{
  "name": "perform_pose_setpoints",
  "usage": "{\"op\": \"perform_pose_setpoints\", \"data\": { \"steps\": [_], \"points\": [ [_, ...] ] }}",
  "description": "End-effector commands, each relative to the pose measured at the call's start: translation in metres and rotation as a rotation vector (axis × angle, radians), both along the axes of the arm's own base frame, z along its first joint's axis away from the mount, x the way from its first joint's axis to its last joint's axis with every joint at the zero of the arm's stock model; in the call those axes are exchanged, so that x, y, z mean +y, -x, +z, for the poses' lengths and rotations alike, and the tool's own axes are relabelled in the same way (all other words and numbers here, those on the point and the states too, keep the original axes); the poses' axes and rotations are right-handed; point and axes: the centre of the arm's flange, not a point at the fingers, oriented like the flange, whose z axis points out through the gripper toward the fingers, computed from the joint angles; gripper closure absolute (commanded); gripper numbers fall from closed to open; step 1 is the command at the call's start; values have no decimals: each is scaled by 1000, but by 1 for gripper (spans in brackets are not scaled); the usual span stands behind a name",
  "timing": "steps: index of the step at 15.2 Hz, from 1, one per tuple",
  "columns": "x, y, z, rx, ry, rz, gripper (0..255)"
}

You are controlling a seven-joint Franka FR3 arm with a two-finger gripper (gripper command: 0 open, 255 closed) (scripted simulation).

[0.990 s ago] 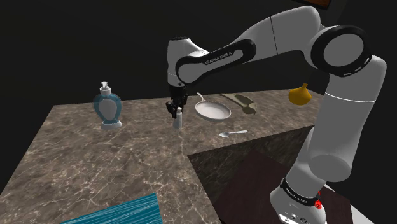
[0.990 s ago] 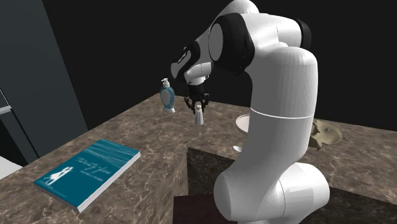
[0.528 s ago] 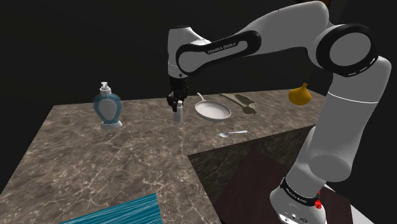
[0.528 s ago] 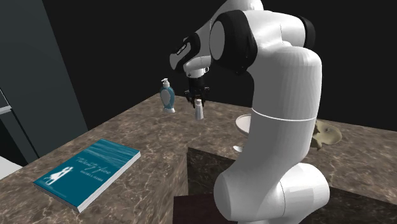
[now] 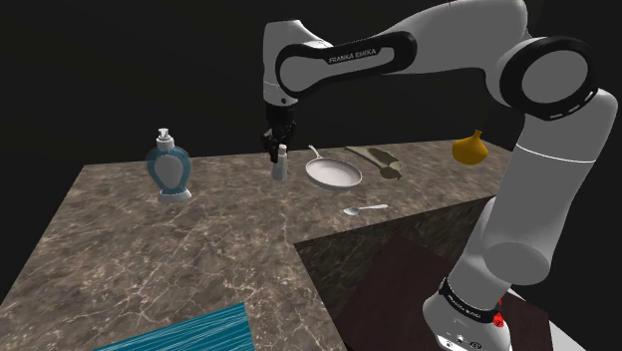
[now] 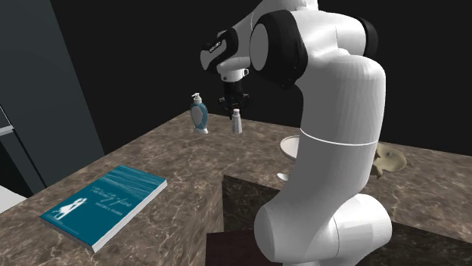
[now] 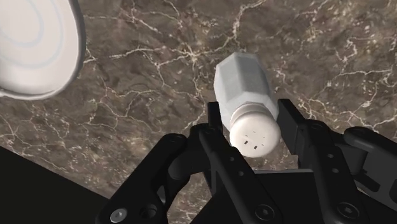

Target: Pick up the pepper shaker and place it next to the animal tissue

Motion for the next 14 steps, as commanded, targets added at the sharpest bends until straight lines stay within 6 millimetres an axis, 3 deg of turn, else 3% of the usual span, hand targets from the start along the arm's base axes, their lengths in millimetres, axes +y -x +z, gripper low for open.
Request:
{"op": "perform_pose_setpoints", "data": {
  "steps": [1, 8, 14],
  "points": [
    [-1, 1, 11, 0, 0, 0, 255],
    [-1, 1, 44, 0, 0, 0, 255],
    [-69, 40, 44, 0, 0, 0, 255]
  ]
}}
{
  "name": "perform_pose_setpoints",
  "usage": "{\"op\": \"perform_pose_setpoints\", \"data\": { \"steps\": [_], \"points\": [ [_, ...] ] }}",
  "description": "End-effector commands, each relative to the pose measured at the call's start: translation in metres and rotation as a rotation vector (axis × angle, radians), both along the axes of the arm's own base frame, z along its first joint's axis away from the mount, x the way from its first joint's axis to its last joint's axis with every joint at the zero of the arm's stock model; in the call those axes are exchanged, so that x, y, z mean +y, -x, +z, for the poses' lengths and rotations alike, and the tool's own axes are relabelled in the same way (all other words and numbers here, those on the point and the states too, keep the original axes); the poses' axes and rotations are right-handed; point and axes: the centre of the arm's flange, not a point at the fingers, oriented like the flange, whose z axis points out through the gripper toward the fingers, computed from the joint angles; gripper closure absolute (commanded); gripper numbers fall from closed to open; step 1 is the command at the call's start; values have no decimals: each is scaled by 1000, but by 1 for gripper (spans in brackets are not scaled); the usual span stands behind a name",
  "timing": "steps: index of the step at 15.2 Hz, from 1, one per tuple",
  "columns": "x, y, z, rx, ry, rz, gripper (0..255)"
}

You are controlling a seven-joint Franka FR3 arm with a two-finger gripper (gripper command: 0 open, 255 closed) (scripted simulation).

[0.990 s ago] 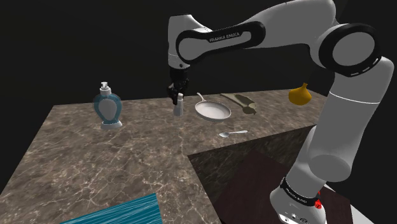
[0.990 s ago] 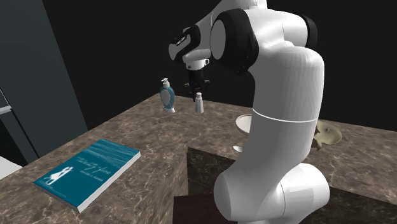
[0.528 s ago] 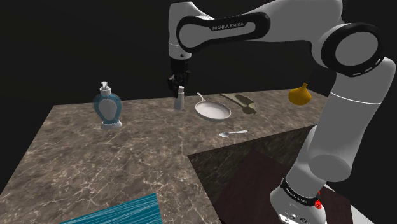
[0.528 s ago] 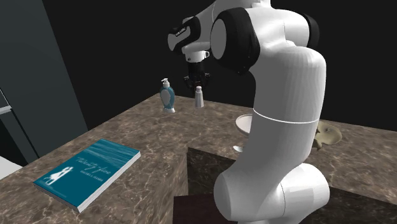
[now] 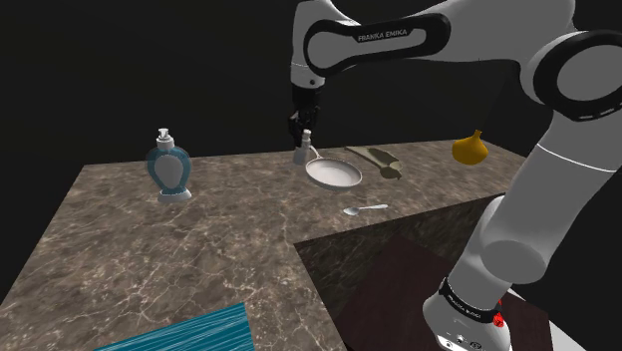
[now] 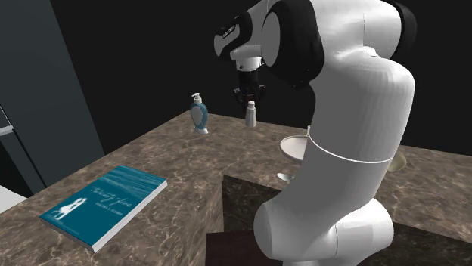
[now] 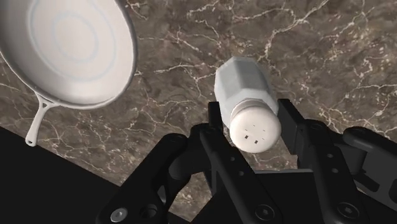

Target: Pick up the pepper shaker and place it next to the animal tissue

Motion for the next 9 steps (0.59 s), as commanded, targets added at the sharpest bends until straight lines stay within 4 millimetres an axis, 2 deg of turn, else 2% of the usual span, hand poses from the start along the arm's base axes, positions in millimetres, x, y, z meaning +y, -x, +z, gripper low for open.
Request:
{"op": "perform_pose_setpoints", "data": {
  "steps": [1, 9],
  "points": [
    [-21, 13, -2, 0, -1, 1, 255],
    [-113, 65, -2, 0, -1, 1, 255]
  ]
}}
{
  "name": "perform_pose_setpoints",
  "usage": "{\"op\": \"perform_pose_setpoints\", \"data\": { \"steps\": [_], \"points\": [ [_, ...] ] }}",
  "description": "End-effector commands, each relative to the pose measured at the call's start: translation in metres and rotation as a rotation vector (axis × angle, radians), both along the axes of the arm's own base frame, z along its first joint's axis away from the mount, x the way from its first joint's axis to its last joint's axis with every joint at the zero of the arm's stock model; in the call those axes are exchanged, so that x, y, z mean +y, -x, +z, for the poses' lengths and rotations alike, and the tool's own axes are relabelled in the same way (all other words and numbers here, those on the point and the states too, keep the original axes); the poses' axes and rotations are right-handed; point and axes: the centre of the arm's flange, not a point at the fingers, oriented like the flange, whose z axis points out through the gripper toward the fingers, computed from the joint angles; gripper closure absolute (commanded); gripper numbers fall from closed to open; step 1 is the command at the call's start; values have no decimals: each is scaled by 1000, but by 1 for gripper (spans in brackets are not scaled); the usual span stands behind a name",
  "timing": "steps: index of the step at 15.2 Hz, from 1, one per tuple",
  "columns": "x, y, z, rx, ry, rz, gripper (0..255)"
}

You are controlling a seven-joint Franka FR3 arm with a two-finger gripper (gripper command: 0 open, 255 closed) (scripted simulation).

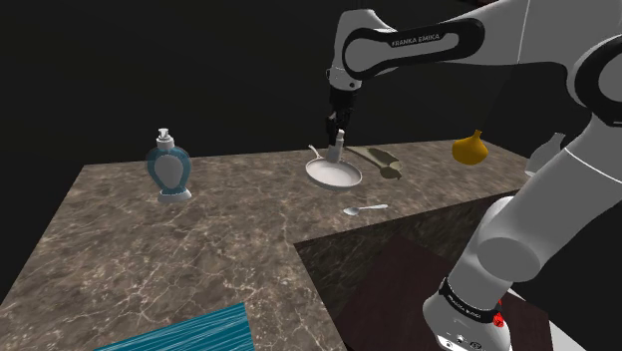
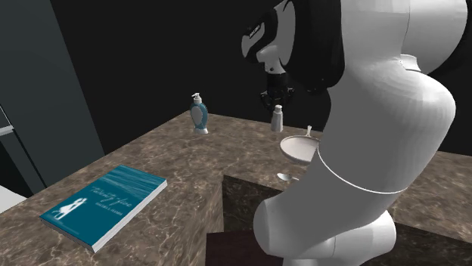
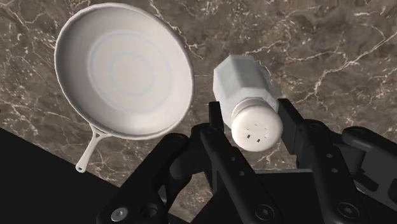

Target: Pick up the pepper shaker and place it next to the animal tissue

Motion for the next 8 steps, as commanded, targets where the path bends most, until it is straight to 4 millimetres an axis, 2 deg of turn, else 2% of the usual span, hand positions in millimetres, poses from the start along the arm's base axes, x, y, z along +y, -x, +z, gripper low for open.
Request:
{"op": "perform_pose_setpoints", "data": {
  "steps": [1, 8],
  "points": [
    [-25, 15, -2, 0, -1, 1, 255],
    [-105, 61, -1, 0, -1, 1, 255]
  ]
}}
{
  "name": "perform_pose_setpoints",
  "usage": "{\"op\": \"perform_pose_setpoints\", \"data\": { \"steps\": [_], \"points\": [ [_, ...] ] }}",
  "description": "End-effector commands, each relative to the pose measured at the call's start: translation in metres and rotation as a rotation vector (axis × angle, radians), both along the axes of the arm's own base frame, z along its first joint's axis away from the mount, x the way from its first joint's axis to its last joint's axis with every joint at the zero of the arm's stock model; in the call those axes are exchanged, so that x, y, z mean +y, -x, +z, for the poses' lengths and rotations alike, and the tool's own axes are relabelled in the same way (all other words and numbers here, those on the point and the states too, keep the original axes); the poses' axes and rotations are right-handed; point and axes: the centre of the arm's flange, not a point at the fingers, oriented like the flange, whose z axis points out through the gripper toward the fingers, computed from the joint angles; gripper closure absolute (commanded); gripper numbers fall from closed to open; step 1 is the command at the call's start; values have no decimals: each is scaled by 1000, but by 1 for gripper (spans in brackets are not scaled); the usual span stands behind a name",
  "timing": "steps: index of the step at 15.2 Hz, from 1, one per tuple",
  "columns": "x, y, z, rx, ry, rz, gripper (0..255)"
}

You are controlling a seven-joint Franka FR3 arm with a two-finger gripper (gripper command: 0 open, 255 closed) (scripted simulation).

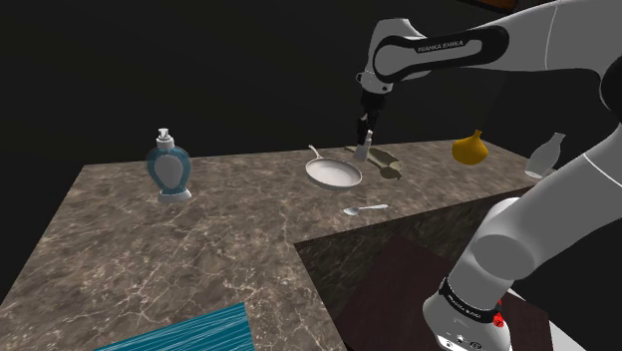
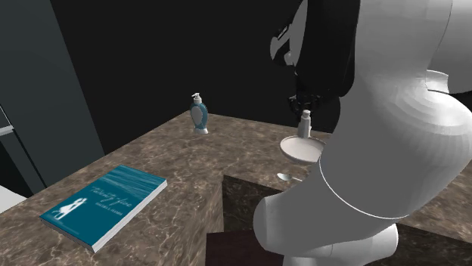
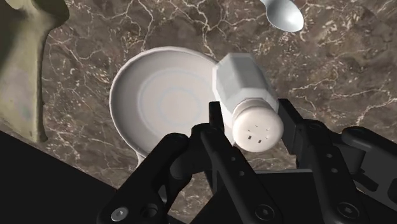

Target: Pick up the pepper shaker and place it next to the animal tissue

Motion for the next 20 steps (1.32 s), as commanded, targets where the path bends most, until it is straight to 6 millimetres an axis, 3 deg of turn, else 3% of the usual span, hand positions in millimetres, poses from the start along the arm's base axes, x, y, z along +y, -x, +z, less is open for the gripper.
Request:
{"op": "perform_pose_setpoints", "data": {
  "steps": [1, 15, 20],
  "points": [
    [-23, 12, 2, 0, 0, 1, 255],
    [-189, 107, 3, 0, 0, 1, 255],
    [-189, 107, -24, 0, 0, 1, 255]
  ]
}}
